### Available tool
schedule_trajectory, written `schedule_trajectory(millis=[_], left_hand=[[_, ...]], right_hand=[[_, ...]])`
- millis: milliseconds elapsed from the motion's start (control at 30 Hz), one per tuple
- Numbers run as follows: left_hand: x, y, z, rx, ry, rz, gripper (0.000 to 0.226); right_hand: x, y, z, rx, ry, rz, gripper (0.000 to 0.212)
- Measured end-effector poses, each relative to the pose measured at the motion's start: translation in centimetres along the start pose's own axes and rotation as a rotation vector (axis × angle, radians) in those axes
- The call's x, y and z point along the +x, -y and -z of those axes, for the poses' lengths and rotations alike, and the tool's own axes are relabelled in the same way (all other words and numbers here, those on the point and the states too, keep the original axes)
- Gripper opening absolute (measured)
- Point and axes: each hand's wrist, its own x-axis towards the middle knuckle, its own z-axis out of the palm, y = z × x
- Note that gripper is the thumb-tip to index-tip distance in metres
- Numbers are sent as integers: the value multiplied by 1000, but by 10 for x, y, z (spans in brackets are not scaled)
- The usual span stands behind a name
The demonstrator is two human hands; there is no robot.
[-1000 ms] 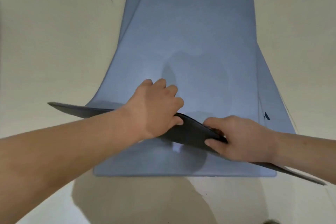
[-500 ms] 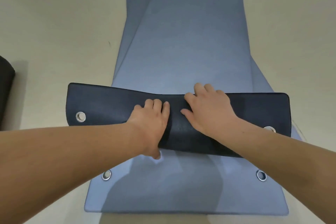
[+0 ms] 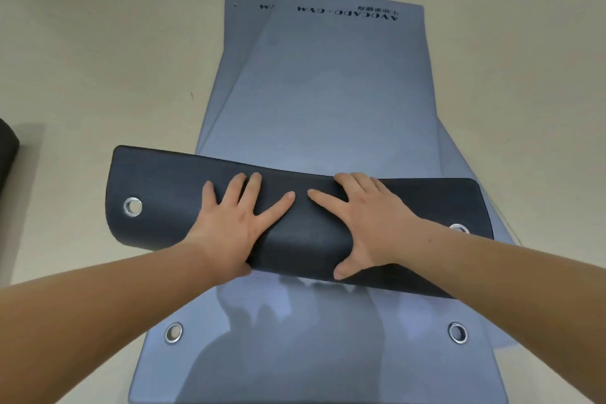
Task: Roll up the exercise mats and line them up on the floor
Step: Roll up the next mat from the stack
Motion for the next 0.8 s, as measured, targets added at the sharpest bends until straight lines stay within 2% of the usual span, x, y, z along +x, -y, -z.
schedule_trajectory(millis=[133, 233, 333, 433, 533, 633, 733, 800], left_hand=[[14, 15, 4, -138, 60, -98, 142], [26, 26, 8, -154, 46, -196, 138], [34, 35, 12, -171, 58, -234, 137], [31, 40, 9, -121, -10, -179, 132], [13, 36, -5, -74, -101, -64, 118], [-7, 29, -24, -81, -106, -15, 106], [-8, 27, -41, -43, -38, 20, 117], [1, 23, -46, -23, -23, 37, 125]], right_hand=[[2, 28, 11, -284, 27, -66, 137], [2, 54, 0, -224, 154, -176, 150], [8, 58, -10, -136, 149, -263, 150], [12, 44, -13, -50, 93, -253, 146], [13, 27, -11, 44, 124, -211, 146], [22, 21, -9, 96, 166, -188, 145], [28, 25, -13, 74, 162, -186, 145], [25, 35, -21, -19, 124, -246, 148]])
